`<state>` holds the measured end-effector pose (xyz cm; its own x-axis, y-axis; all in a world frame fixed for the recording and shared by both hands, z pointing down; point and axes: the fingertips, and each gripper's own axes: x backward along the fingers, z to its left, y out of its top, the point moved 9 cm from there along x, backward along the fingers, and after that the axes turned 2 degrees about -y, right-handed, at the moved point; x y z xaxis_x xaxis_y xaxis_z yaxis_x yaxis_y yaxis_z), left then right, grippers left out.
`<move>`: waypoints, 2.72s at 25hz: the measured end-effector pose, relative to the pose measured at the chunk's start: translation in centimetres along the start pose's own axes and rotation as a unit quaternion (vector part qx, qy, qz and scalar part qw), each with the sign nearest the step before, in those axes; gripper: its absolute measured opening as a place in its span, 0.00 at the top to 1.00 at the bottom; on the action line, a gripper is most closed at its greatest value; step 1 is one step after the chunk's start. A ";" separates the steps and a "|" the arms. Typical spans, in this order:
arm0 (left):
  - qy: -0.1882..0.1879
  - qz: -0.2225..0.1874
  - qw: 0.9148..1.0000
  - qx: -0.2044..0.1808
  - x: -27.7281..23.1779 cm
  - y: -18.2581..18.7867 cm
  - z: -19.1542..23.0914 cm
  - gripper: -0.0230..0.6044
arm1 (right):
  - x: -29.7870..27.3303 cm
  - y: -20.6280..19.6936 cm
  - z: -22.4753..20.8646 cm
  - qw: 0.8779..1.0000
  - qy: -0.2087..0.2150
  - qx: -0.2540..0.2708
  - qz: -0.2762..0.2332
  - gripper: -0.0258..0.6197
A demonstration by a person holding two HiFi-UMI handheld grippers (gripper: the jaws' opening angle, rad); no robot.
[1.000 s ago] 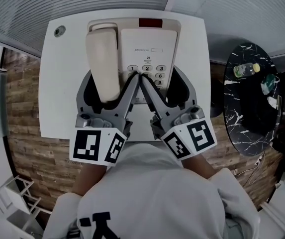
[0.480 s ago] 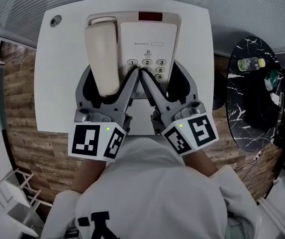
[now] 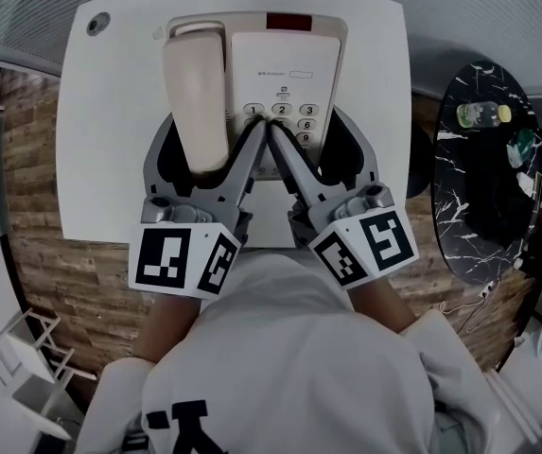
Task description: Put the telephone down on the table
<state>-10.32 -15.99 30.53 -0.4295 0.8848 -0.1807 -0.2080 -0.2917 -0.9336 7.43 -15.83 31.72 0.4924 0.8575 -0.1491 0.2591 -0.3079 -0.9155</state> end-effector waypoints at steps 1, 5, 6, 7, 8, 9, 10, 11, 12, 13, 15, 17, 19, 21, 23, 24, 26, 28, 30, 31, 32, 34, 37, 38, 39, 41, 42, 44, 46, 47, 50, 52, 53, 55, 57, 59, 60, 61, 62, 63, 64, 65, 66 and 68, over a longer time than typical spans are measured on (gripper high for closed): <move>0.001 0.001 1.000 0.001 -0.1 -0.2 0.0 0.35 | 0.0 -0.1 -0.1 1.000 0.000 0.000 0.002 0.50; 0.004 0.004 1.000 0.004 -0.1 -0.7 0.1 0.35 | -0.1 -0.6 -0.4 1.000 0.001 -0.001 0.008 0.50; 0.004 0.004 1.000 0.003 -0.2 -0.8 0.2 0.35 | -0.2 -0.7 -0.4 1.000 0.001 -0.001 0.009 0.50; 0.004 0.004 1.000 0.002 -0.2 -0.9 0.3 0.35 | -0.2 -0.8 -0.5 1.000 0.002 -0.002 0.010 0.50; 0.005 0.005 1.000 0.001 -0.3 -1.0 0.3 0.35 | -0.3 -0.9 -0.5 1.000 0.002 -0.004 0.012 0.50; 0.006 0.006 1.000 0.001 -0.3 -1.2 0.4 0.35 | -0.4 -1.1 -0.6 1.000 0.002 -0.005 0.015 0.50; 0.007 0.008 1.000 0.002 -0.3 -1.3 0.5 0.35 | -0.4 -1.2 -0.6 1.000 0.002 -0.006 0.017 0.50; 0.008 0.009 1.000 0.005 -0.3 -1.5 0.5 0.35 | -0.5 -1.3 -0.7 1.000 0.002 -0.007 0.019 0.50; 0.009 0.011 1.000 0.007 -0.3 -1.6 0.6 0.35 | -0.5 -1.4 -0.7 1.000 0.002 -0.006 0.021 0.50; 0.009 0.012 1.000 0.010 -0.3 -1.7 0.7 0.35 | -0.6 -1.5 -0.7 1.000 0.002 -0.006 0.022 0.50; 0.011 0.014 1.000 0.014 -0.3 -2.0 0.9 0.35 | -0.7 -1.8 -0.6 1.000 0.001 -0.005 0.025 0.50; 0.013 0.017 1.000 0.015 -0.3 -2.1 1.0 0.35 | -0.8 -2.0 -0.7 1.000 0.002 -0.007 0.028 0.50; 0.015 0.018 1.000 0.016 -0.4 -2.3 1.1 0.35 | -0.9 -2.2 -0.8 1.000 0.002 -0.008 0.030 0.50; 0.017 0.020 0.999 0.019 -0.5 -2.6 1.3 0.35 | -1.1 -2.4 -0.9 0.999 0.002 -0.008 0.034 0.50; 0.017 0.022 0.999 0.022 -0.7 -2.8 1.5 0.35 | -1.3 -2.5 -1.0 0.999 0.001 -0.007 0.037 0.50; 0.017 0.022 0.999 0.024 -0.7 -2.9 1.6 0.35 | -1.4 -2.6 -1.0 0.999 0.000 -0.007 0.039 0.50; 0.017 0.023 0.999 0.026 -0.9 -3.2 1.8 0.35 | -1.6 -2.9 -1.1 0.999 -0.001 -0.007 0.042 0.50; 0.019 0.026 0.999 0.027 -1.0 -3.3 2.0 0.35 | -1.8 -3.1 -1.2 0.999 -0.001 -0.009 0.046 0.50; 0.019 0.030 0.999 0.028 -1.2 -3.5 2.1 0.35 | -2.0 -3.3 -1.4 0.999 -0.001 -0.011 0.049 0.50; 0.019 0.031 0.999 0.028 -1.3 -3.6 2.2 0.35 | -2.0 -3.5 -1.5 0.999 -0.001 -0.011 0.050 0.50; 0.019 0.033 0.999 0.028 -1.3 -3.7 2.3 0.35 | -2.1 -3.6 -1.5 0.999 -0.001 -0.010 0.050 0.50; 0.021 0.034 0.999 0.029 -1.4 -4.0 2.5 0.35 | -2.3 -3.9 -1.6 0.999 -0.001 -0.009 0.051 0.50; 0.026 0.043 0.998 0.036 -1.3 -4.4 2.8 0.35 | -2.5 -4.4 -1.6 0.998 0.000 -0.010 0.062 0.50; 0.028 0.046 0.998 0.039 -1.2 -4.6 2.9 0.35 | -2.5 -4.6 -1.6 0.998 -0.001 -0.011 0.066 0.50; 0.029 0.049 0.998 0.041 -1.3 -4.6 3.0 0.35 | -2.6 -4.7 -1.6 0.998 -0.001 -0.013 0.069 0.50; 0.030 0.054 0.997 0.040 -1.4 -4.8 3.1 0.35 | -2.8 -4.9 -1.7 0.997 -0.002 -0.017 0.073 0.50; 0.030 0.056 0.997 0.039 -1.5 -4.8 3.2 0.35 | -2.9 -5.0 -1.8 0.997 -0.003 -0.020 0.075 0.50; 0.031 0.060 0.997 0.039 -1.7 -4.9 3.3 0.35 | -3.0 -5.1 -1.9 0.997 -0.005 -0.024 0.077 0.50; 0.032 0.065 0.996 0.043 -1.8 -5.1 3.4 0.35 | -3.1 -5.3 -1.9 0.996 -0.007 -0.024 0.080 0.50; 0.032 0.067 0.996 0.045 -1.8 -5.2 3.4 0.35 | -3.2 -5.3 -2.0 0.996 -0.007 -0.025 0.082 0.50; 0.033 0.073 0.996 0.047 -2.1 -5.4 3.6 0.35 | -3.4 -5.5 -2.2 0.996 -0.009 -0.027 0.088 0.50; 0.033 0.076 0.996 0.045 -2.2 -5.4 3.6 0.35 | -3.4 -5.6 -2.2 0.995 -0.010 -0.030 0.091 0.50; 0.033 0.077 0.996 0.043 -2.2 -5.4 3.7 0.35 | -3.5 -5.7 -2.2 0.995 -0.011 -0.032 0.092 0.50; 0.033 0.081 0.995 0.042 -2.3 -5.5 3.7 0.35 | -3.5 -5.8 -2.3 0.995 -0.012 -0.034 0.094 0.50; 0.034 0.085 0.995 0.045 -2.4 -5.8 3.8 0.35 | -3.6 -6.1 -2.4 0.994 -0.015 -0.035 0.099 0.50; 0.035 0.089 0.994 0.050 -2.5 -6.2 4.0 0.35 | -3.7 -6.4 -2.5 0.994 -0.017 -0.035 0.104 0.50; 0.036 0.091 0.994 0.051 -2.5 -6.3 4.1 0.35 | -3.8 -6.5 -2.6 0.994 -0.018 -0.035 0.106 0.50; 0.037 0.092 0.994 0.051 -2.5 -6.4 4.1 0.35 | -3.8 -6.6 -2.6 0.993 -0.019 -0.035 0.108 0.50; 0.038 0.093 0.994 0.052 -2.5 -6.6 4.1 0.35 | -3.8 -6.7 -2.6 0.993 -0.020 -0.035 0.110 0.50; 0.039 0.094 0.993 0.053 -2.5 -6.7 4.1 0.35 | -3.7 -6.8 -2.7 0.993 -0.021 -0.034 0.113 0.50; 0.040 0.096 0.993 0.055 -2.6 -6.9 4.1 0.35 | -3.7 -6.9 -2.8 0.993 -0.022 -0.034 0.114 0.50; 0.041 0.098 0.993 0.056 -2.6 -7.0 4.1 0.35 | -3.7 -7.0 -2.8 0.992 -0.023 -0.034 0.116 0.50; 0.042 0.100 0.992 0.057 -2.6 -7.1 4.1 0.35 | -3.7 -7.1 -2.9 0.992 -0.023 -0.034 0.118 0.50; 0.044 0.104 0.992 0.059 -2.7 -7.2 4.2 0.35 | -3.8 -7.3 -2.9 0.992 -0.024 -0.036 0.121 0.50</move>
<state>-11.36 -17.78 39.08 -0.3965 0.8274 -0.3977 -0.2265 -0.5080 -0.8310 6.06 -18.09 40.03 0.5069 0.7735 -0.3805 0.1971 -0.5338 -0.8223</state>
